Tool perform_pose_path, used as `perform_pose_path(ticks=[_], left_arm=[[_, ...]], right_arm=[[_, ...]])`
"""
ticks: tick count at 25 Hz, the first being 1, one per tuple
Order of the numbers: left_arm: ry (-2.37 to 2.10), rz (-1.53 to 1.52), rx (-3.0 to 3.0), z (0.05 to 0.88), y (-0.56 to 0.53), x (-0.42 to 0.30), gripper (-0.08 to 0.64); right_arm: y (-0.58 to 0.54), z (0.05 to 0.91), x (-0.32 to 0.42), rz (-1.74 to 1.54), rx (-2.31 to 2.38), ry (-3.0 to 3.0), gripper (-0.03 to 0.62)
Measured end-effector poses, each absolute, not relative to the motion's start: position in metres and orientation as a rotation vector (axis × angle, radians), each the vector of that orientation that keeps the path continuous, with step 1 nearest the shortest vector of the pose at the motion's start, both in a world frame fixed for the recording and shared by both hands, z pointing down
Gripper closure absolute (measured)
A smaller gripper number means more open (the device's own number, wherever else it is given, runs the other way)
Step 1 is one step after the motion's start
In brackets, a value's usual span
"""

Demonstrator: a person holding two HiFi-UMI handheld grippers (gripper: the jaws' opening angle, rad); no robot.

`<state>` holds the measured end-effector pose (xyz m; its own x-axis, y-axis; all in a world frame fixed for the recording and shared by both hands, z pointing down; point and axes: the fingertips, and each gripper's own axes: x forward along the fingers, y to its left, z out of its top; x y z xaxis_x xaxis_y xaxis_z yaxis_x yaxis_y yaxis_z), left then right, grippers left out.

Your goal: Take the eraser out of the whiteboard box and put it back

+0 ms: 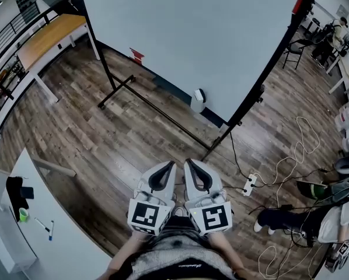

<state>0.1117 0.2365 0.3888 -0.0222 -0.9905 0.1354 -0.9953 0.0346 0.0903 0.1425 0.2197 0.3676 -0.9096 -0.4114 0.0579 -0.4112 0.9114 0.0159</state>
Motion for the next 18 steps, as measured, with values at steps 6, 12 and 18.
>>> perform_pose_path(ticks=[6, 12, 18], left_arm=[[-2.089, 0.037, 2.161, 0.391, 0.177, 0.049, 0.558], [-2.016, 0.04, 2.222, 0.388, 0.123, -0.015, 0.558], [-1.92, 0.064, 2.279, 0.398, 0.085, -0.056, 0.558]], right_arm=[[0.158, 0.366, 0.086, -0.035, 0.758, -3.005, 0.591], [0.103, 0.367, 0.027, -0.011, 0.859, -2.977, 0.591], [0.064, 0.375, -0.008, 0.013, 0.991, -2.933, 0.591]])
